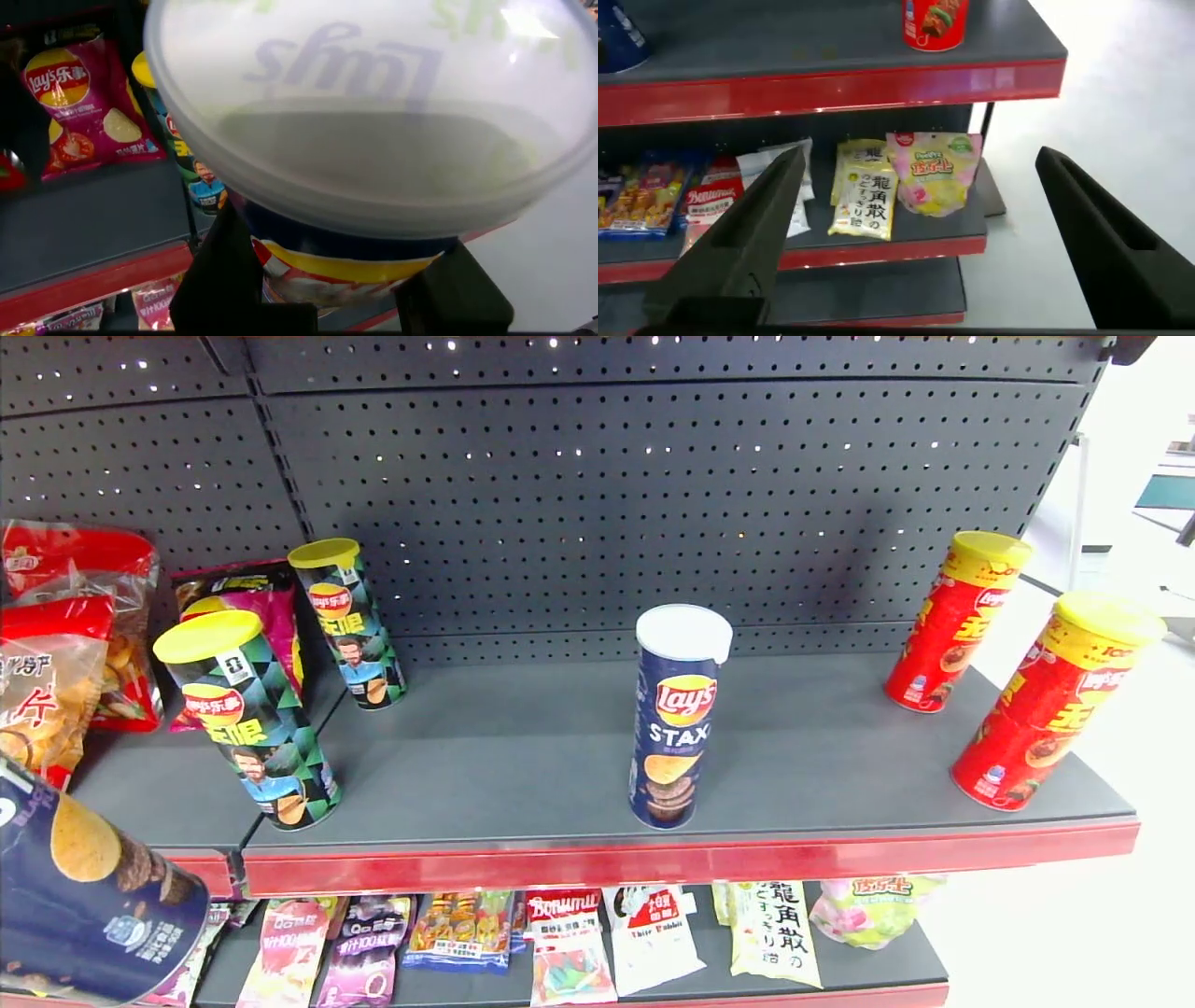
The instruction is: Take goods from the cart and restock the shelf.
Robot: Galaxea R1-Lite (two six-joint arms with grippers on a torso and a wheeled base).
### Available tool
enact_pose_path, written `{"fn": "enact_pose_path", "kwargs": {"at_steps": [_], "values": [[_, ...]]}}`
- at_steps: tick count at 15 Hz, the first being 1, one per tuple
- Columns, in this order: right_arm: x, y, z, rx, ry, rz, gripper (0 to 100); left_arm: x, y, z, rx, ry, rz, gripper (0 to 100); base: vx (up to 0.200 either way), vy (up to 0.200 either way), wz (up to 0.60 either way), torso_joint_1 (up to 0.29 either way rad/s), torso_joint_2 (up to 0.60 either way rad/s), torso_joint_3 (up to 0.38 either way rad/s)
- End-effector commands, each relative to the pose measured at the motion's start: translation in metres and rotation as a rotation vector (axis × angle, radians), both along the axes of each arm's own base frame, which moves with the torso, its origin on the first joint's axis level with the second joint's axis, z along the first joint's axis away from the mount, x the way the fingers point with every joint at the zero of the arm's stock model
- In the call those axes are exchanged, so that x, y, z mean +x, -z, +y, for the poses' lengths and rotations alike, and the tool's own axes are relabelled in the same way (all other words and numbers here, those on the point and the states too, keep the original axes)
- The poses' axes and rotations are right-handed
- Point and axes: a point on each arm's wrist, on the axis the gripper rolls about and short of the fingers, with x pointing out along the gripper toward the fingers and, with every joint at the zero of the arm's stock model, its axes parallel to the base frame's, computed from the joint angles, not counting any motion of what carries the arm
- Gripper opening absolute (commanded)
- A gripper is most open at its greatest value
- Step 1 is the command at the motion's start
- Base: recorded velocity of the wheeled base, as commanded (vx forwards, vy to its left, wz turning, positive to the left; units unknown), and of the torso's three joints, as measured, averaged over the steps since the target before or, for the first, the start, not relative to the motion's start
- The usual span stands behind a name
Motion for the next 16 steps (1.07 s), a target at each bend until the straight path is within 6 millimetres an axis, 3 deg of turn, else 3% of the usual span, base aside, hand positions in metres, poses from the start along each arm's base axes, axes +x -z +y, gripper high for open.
{"fn": "enact_pose_path", "kwargs": {"at_steps": [1, 4, 9, 11, 16], "values": [[0.003, 0.006, 0.002, 0.008, -0.053, -0.007, 100, 0.004, 0.0, 0.0, 0.0, 0.001, 0.015, 0, 0.0, 0.0, 0.0, 0.0, 0.0, 0.0], [0.005, 0.013, 0.004, -0.014, -0.154, -0.004, 100, 0.004, 0.0, 0.0, 0.002, 0.0, 0.01, 0, 0.0, 0.0, 0.0, 0.0, 0.0, 0.0], [0.005, 0.013, 0.006, -0.015, -0.008, -0.007, 100, 0.0, -0.001, 0.0, 0.003, -0.008, -0.002, 0, 0.0, 0.0, 0.0, 0.0, 0.0, 0.0], [-0.002, 0.016, 0.006, -0.015, -0.038, -0.103, 100, -0.001, -0.002, 0.0, 0.003, -0.01, -0.01, 0, 0.0, 0.0, 0.0, 0.0, 0.0, 0.0], [-0.002, 0.016, 0.006, -0.017, -0.036, -0.101, 100, -0.009, -0.001, 0.0, 0.0, -0.001, -0.028, 0, 0.0, 0.0, 0.0, 0.0, 0.0, 0.0]]}}
